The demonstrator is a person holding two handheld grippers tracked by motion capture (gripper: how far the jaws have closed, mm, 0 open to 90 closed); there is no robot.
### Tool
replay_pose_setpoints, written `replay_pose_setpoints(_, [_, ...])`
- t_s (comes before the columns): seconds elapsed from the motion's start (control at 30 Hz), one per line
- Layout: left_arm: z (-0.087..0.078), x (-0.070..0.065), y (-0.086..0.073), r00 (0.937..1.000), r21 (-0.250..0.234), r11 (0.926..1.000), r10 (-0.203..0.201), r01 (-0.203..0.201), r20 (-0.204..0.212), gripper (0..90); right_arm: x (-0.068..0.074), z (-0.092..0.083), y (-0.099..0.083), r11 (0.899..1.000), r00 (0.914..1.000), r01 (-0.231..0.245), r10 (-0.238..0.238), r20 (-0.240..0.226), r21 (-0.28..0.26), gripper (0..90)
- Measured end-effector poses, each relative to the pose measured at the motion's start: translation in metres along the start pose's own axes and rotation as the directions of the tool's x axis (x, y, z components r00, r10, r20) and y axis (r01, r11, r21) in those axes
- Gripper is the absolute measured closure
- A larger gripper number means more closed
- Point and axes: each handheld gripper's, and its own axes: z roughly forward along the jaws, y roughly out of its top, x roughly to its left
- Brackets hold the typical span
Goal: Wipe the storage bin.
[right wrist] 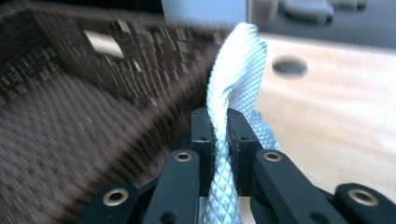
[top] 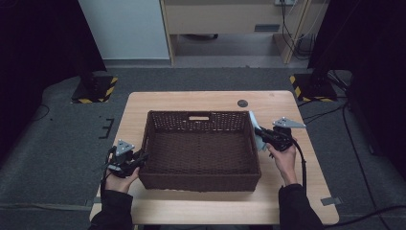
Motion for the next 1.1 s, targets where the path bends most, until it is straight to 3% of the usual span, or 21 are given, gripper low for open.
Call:
replay_pose_setpoints(0.03, [0.000, 0.000, 0.000, 1.0000, -0.003, 1.0000, -0.007, 0.007, 0.003, 69.9, -0.003, 0.004, -0.006, 0.998, 0.9999, 0.006, -0.007, 0.013, 0.058, 83.8])
replay_pose_setpoints(0.07, [0.000, 0.000, 0.000, 1.0000, -0.003, 1.0000, -0.007, 0.007, 0.003, 69.9, -0.003, 0.004, -0.006, 0.998, 0.9999, 0.006, -0.007, 0.013, 0.058, 83.8])
replay_pose_setpoints(0.1, [0.000, 0.000, 0.000, 1.0000, -0.004, 1.0000, -0.009, 0.009, 0.004, 70.0, -0.005, 0.008, -0.012, 0.994, 0.9998, -0.011, 0.009, 0.016, 0.113, 83.8])
replay_pose_setpoints(0.2, [0.000, 0.000, 0.000, 0.9999, -0.005, 0.9999, -0.012, 0.012, 0.003, 70.2, -0.005, 0.012, -0.017, 0.988, 0.9998, -0.006, 0.003, 0.021, 0.153, 83.8])
replay_pose_setpoints(0.23, [0.000, 0.000, 0.000, 0.9999, -0.006, 0.9999, -0.015, 0.015, 0.003, 70.2, -0.003, 0.019, -0.024, 0.980, 0.9998, -0.012, 0.008, 0.018, 0.198, 83.8])
replay_pose_setpoints(0.3, [0.000, 0.000, 0.000, 0.9998, -0.007, 0.9998, -0.018, 0.018, 0.003, 70.4, -0.001, 0.024, -0.027, 0.974, 0.9998, -0.015, 0.011, 0.016, 0.225, 83.8])
replay_pose_setpoints(0.4, [0.000, 0.000, -0.001, 0.9998, -0.009, 0.9997, -0.022, 0.022, 0.001, 70.5, 0.001, 0.025, -0.026, 0.975, 0.9999, -0.012, 0.010, 0.011, 0.224, 83.8])
replay_pose_setpoints(0.5, [0.000, 0.000, -0.001, 0.9998, -0.009, 0.9997, -0.022, 0.022, -0.004, 70.6, 0.001, 0.015, -0.017, 0.987, 0.9997, -0.024, 0.022, 0.011, 0.160, 83.8])
replay_pose_setpoints(0.53, [0.000, 0.000, 0.000, 0.9997, -0.009, 0.9997, -0.024, 0.024, -0.007, 70.8, 0.000, 0.000, -0.006, 0.998, 0.9997, -0.026, 0.025, 0.007, 0.055, 83.9])
replay_pose_setpoints(0.57, [0.000, 0.000, 0.000, 0.9997, -0.009, 0.9997, -0.024, 0.024, -0.007, 70.8, 0.000, 0.000, -0.006, 0.998, 0.9997, -0.026, 0.025, 0.007, 0.055, 83.9])
replay_pose_setpoints(0.6, [0.001, -0.001, 0.000, 0.9998, -0.006, 0.9998, -0.021, 0.021, -0.006, 70.8, 0.000, -0.006, -0.003, 0.999, 0.9996, -0.028, 0.028, -0.003, 0.022, 83.8])
replay_pose_setpoints(0.63, [0.002, -0.002, 0.001, 0.9997, -0.008, 0.9997, -0.023, 0.023, -0.014, 70.8, 0.001, -0.020, 0.005, 0.998, 0.9989, -0.038, 0.036, -0.030, -0.052, 83.8])
replay_pose_setpoints(0.73, [0.003, -0.004, 0.002, 0.9996, -0.008, 0.9997, -0.024, 0.024, -0.015, 70.8, 0.002, -0.024, 0.006, 0.998, 0.9991, -0.026, 0.024, -0.035, -0.056, 83.8])
replay_pose_setpoints(0.83, [0.006, -0.004, 0.005, 0.9997, -0.006, 0.9998, -0.019, 0.019, -0.018, 70.7, 0.002, -0.016, -0.001, 0.999, 0.9992, 0.002, -0.001, -0.041, 0.032, 83.9])
replay_pose_setpoints(0.87, [0.006, -0.004, 0.005, 0.9997, -0.006, 0.9998, -0.019, 0.019, -0.018, 70.7, 0.002, -0.016, -0.001, 0.999, 0.9992, 0.002, -0.001, -0.041, 0.032, 83.9])
replay_pose_setpoints(0.9, [0.008, -0.004, 0.006, 0.9997, -0.005, 0.9998, -0.017, 0.017, -0.016, 70.7, 0.001, -0.009, -0.006, 0.995, 0.9993, 0.015, -0.012, -0.034, 0.102, 83.9])
replay_pose_setpoints(0.97, [0.008, -0.003, 0.006, 0.9998, -0.005, 0.9999, -0.016, 0.016, -0.014, 70.5, 0.001, -0.006, -0.009, 0.992, 0.9995, 0.018, -0.015, -0.030, 0.122, 83.9])
replay_pose_setpoints(1.0, [0.008, -0.003, 0.006, 0.9998, -0.006, 0.9999, -0.013, 0.013, -0.014, 70.2, 0.000, 0.001, -0.017, 0.982, 0.9997, 0.021, -0.019, -0.014, 0.186, 83.9])
replay_pose_setpoints(1.03, [0.008, -0.003, 0.006, 0.9998, -0.006, 0.9999, -0.013, 0.013, -0.014, 69.9, 0.000, 0.001, -0.017, 0.982, 0.9997, 0.021, -0.019, -0.014, 0.186, 83.9])
replay_pose_setpoints(1.1, [0.008, -0.003, 0.006, 0.9998, -0.009, 0.9998, -0.017, 0.017, -0.011, 69.6, 0.001, 0.006, -0.024, 0.969, 0.9998, 0.018, -0.020, 0.005, 0.246, 83.9])
